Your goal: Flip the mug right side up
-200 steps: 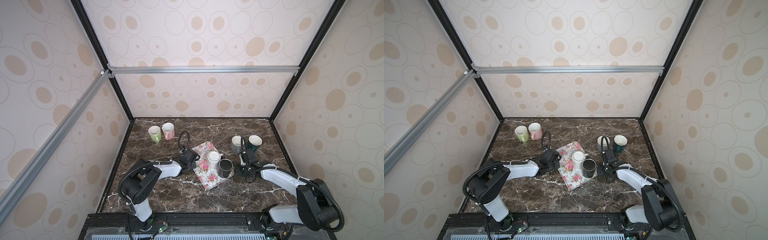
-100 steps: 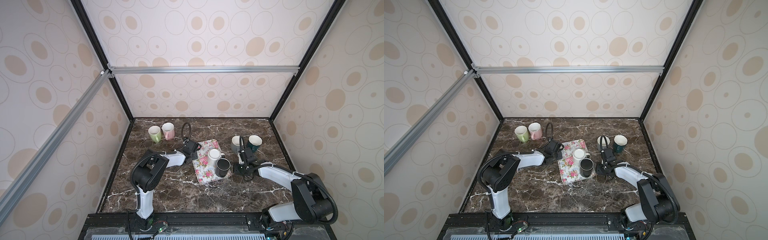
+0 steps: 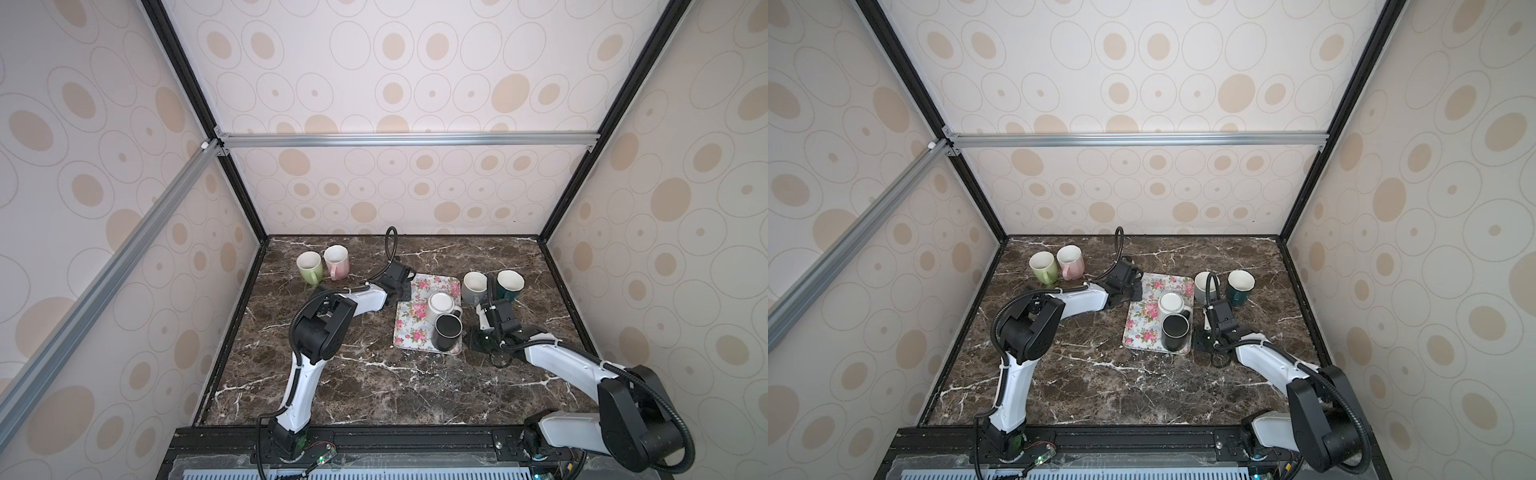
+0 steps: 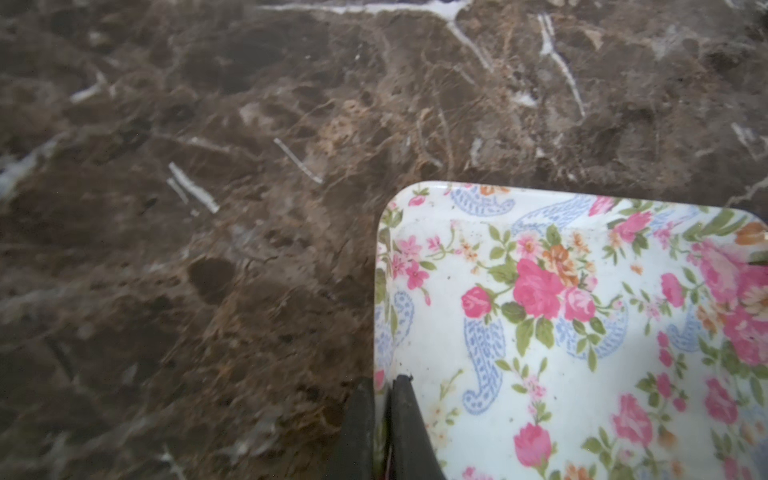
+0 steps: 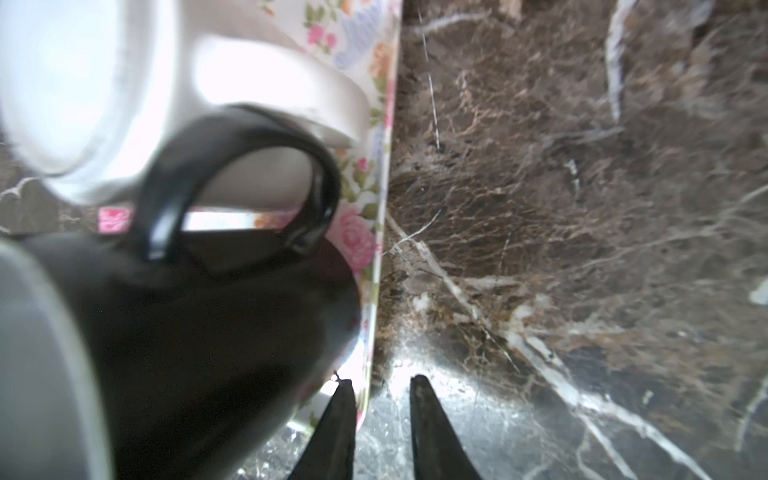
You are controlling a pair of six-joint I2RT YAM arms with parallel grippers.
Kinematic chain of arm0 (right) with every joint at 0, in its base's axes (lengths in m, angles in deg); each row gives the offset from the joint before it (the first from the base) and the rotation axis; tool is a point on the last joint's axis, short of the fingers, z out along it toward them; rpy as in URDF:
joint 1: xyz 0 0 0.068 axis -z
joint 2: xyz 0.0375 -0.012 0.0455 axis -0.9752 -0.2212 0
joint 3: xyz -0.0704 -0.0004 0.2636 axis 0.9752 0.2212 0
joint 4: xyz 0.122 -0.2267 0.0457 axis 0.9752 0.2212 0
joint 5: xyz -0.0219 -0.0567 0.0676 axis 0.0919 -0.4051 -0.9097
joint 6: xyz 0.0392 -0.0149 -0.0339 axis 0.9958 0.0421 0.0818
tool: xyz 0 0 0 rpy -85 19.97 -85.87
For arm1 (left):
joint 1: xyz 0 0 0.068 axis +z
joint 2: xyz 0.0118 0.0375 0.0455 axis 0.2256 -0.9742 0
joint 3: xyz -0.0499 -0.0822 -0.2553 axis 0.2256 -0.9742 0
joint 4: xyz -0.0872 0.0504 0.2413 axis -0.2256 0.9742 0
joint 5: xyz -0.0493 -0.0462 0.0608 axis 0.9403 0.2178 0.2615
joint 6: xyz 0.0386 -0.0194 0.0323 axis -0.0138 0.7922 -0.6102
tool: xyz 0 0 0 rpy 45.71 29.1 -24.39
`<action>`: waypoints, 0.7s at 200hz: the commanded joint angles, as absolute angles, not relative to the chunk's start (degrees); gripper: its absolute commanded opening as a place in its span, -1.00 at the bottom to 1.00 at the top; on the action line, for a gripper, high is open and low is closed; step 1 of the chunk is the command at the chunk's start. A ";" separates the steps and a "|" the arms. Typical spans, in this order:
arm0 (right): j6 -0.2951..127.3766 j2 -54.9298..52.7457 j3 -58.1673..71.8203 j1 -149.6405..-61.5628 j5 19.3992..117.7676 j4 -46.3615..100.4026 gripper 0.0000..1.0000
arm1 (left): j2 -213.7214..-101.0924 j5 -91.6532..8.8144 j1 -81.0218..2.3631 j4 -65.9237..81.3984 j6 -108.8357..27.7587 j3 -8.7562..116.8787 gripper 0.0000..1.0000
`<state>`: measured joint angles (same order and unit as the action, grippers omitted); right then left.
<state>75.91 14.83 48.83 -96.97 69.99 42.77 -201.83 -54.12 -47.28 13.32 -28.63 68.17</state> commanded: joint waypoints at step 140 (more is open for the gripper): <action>71.49 13.80 36.56 -92.02 69.15 52.34 -0.01 | -186.04 -60.36 -50.38 13.28 -35.09 63.12 0.95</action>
